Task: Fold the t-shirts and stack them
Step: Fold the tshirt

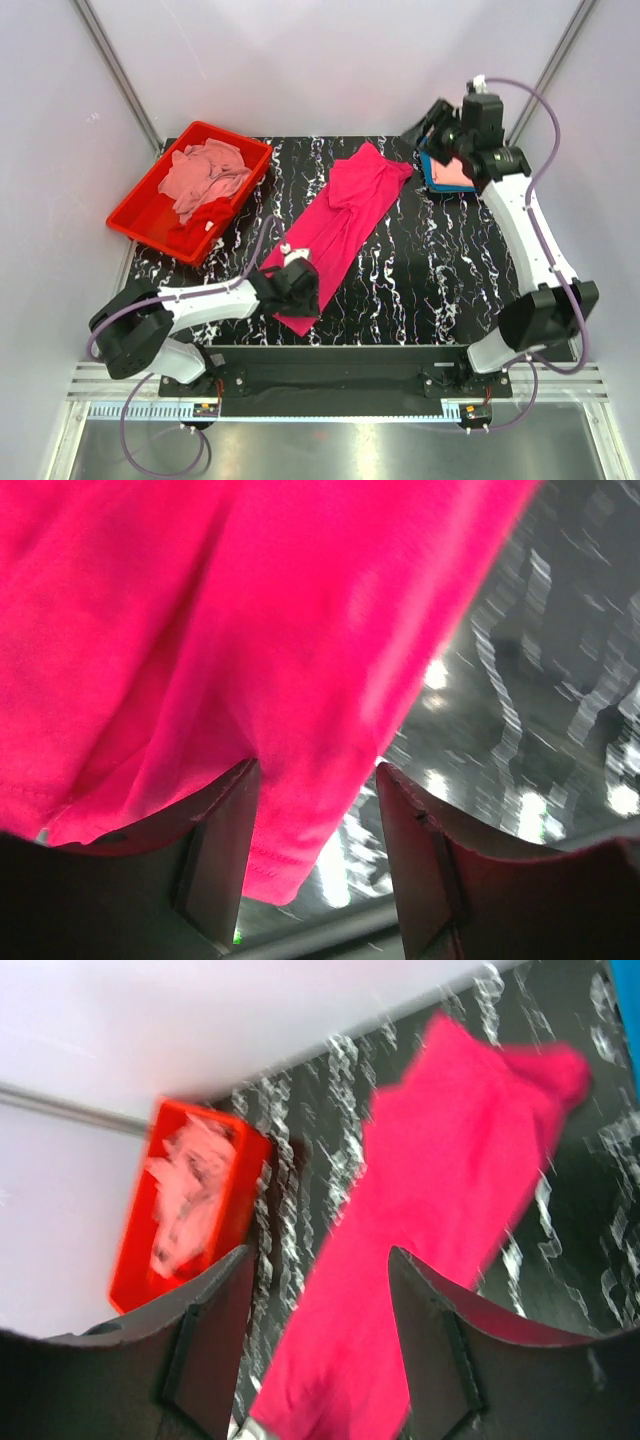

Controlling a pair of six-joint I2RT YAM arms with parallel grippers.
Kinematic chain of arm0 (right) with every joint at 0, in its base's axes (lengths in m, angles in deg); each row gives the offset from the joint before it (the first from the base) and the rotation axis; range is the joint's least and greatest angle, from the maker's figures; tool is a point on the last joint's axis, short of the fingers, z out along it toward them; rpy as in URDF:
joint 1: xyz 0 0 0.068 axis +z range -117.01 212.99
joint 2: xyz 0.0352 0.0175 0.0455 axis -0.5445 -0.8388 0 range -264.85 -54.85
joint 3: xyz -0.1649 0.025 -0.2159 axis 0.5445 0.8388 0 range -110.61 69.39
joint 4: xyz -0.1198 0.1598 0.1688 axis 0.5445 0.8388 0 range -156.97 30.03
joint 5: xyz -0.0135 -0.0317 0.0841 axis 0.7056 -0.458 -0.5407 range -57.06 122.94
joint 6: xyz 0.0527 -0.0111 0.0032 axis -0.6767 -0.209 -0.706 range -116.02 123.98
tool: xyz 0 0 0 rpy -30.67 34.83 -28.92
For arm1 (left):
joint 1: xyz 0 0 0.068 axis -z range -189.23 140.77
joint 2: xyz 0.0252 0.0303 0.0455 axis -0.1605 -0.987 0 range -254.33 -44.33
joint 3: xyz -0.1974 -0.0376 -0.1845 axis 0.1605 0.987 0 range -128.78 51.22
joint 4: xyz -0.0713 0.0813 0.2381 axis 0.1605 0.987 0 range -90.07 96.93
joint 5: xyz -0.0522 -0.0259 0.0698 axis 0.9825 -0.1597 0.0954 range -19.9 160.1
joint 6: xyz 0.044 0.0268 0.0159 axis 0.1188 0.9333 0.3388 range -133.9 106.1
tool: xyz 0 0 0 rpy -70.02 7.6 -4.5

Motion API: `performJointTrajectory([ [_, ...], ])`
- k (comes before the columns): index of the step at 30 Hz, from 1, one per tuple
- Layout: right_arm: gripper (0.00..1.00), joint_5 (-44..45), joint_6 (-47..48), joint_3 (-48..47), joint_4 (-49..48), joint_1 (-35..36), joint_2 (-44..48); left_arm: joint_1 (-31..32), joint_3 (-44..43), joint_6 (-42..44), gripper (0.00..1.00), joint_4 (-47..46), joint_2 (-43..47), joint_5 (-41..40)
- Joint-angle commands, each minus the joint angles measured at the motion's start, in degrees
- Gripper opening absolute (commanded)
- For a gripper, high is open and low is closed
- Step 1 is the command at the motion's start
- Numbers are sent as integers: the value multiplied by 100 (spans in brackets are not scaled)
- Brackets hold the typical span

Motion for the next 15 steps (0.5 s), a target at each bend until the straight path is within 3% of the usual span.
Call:
performJointTrajectory([
  [1, 65, 205, 10, 1099, 387, -22, 512, 753, -6, -1144, 57, -235, 82, 196],
  [9, 64, -303, 555, 2586, 160, -162, 1043, 1784, -753, -2051, 61, 881, -191, -340],
  [12, 63, -655, 617, 2657, -473, -207, 613, 1933, -745, -2105, 61, 987, -42, -464],
  [15, 61, -963, 670, 2325, -1001, -303, -394, 1943, -858, -1982, 62, 1162, 186, -630],
])
